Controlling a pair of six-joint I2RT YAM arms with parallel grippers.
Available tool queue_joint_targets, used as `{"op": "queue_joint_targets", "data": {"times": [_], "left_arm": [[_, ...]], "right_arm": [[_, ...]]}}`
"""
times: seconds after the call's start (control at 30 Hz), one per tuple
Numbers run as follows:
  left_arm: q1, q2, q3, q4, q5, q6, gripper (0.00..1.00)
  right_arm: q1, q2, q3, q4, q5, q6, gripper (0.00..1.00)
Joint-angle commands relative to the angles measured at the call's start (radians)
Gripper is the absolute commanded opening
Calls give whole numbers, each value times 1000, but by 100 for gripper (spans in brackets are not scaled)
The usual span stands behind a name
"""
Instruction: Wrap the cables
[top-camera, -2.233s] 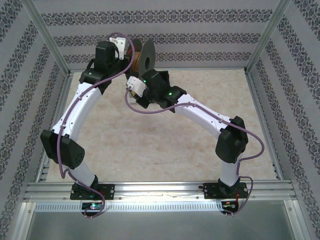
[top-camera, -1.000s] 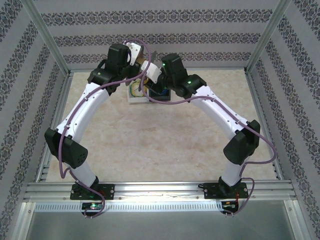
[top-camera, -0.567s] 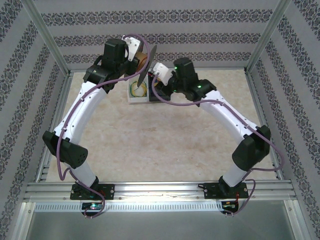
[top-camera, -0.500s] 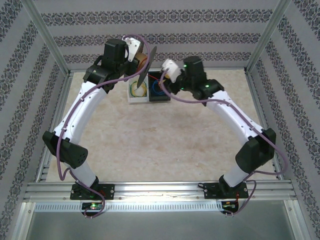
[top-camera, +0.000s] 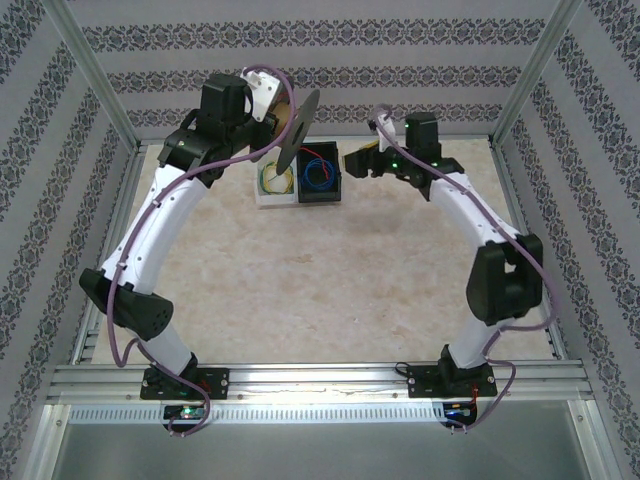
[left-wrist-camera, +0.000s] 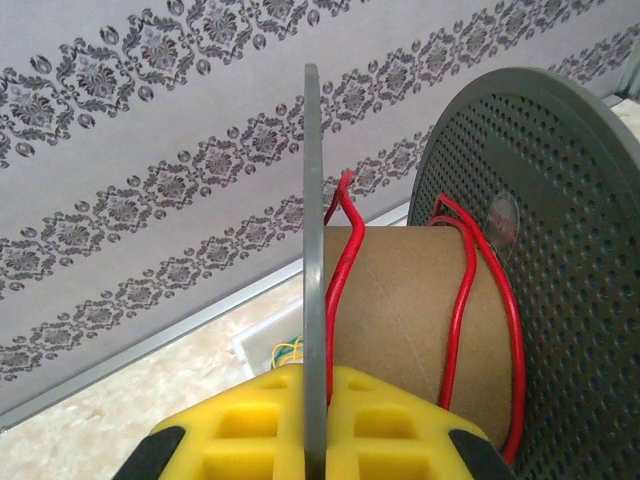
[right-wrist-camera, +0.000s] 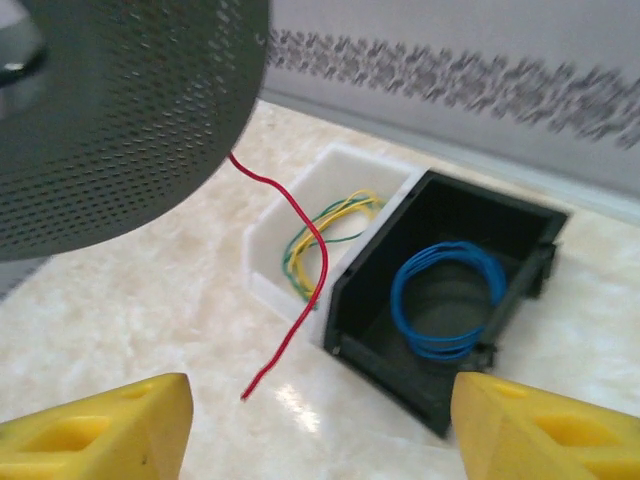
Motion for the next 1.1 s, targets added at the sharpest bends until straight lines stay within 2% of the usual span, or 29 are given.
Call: {"op": "queue_joint_targets", "data": {"times": [0.0, 0.3, 0.57, 0.9, 1.07], "left_arm": [[-20, -66, 56, 52, 17, -25, 0], [-30, -77, 60, 51, 21, -27, 0], [-33, -73, 59, 57, 18, -23, 0], [-34, -78, 59, 64, 26, -23, 0], [-40, -78, 59, 65, 23, -22, 0]], "right_arm": [[0, 57, 3, 131, -138, 153, 66], [21, 146, 14, 216, -163, 241, 63], [41, 182, 45, 233, -181, 272, 57], [50, 197, 41, 250, -166, 283, 39], [48, 195, 45, 253, -167, 288, 26]]}}
